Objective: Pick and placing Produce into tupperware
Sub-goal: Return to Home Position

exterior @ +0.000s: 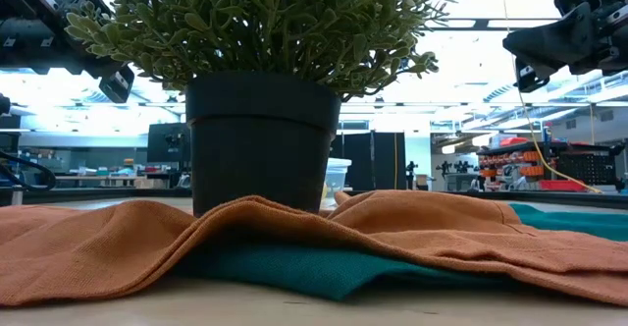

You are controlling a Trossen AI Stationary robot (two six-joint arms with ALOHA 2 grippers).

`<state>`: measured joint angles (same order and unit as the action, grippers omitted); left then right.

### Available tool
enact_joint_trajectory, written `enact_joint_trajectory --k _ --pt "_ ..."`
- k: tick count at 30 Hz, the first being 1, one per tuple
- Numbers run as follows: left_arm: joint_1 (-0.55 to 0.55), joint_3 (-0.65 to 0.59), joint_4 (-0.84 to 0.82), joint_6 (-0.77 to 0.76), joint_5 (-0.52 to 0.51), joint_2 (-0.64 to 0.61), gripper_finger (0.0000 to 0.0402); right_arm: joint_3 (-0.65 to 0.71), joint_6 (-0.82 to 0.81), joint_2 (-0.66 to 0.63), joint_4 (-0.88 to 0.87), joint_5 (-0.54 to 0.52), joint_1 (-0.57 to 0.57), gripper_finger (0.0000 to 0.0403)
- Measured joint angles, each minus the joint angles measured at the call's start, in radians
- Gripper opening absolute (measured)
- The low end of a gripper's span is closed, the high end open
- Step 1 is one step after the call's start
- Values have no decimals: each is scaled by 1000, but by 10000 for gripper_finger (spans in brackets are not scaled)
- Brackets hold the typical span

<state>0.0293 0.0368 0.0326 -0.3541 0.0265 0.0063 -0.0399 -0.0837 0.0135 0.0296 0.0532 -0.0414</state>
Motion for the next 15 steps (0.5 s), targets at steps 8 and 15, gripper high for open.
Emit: enact_joint_trajectory --k 8,15 --pt "0 0 0 0 0 0 57 0 0 0 0 0 0 0" --pt "0 0 0 0 0 0 56 0 0 0 0 0 0 0"
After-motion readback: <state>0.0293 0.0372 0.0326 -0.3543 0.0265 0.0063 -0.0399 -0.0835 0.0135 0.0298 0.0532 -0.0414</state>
